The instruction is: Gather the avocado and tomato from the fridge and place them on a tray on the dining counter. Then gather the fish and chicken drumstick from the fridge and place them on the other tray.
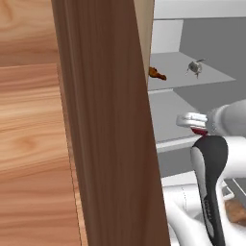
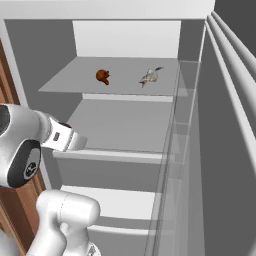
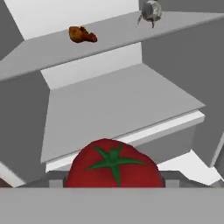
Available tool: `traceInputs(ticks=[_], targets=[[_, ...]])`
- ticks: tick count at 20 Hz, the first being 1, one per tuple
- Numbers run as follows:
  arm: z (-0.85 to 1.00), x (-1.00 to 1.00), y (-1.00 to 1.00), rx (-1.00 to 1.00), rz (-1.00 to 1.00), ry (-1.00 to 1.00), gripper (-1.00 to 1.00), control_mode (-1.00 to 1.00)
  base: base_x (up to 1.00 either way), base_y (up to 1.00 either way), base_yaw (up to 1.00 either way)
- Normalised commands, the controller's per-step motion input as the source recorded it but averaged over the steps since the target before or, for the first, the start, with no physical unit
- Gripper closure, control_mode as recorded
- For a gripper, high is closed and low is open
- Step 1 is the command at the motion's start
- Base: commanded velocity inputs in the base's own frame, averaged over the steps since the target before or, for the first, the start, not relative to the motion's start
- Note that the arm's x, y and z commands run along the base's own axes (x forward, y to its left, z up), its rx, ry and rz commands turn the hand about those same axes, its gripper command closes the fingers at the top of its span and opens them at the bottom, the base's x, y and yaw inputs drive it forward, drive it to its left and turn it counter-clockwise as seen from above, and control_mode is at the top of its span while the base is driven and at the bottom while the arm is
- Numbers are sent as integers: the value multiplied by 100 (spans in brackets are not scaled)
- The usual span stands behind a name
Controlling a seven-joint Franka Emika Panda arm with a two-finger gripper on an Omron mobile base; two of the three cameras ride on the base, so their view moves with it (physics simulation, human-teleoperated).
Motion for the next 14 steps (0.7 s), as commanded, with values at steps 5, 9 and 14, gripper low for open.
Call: traceInputs(ticks=[5,9,14], targets=[[90,-70,0,-1,6,-19,100,-100,0,0,0],[63,-69,4,-7,1,-21,100,-100,0,0,0],[32,-76,19,-10,4,-37,100,-100,0,0,0]])
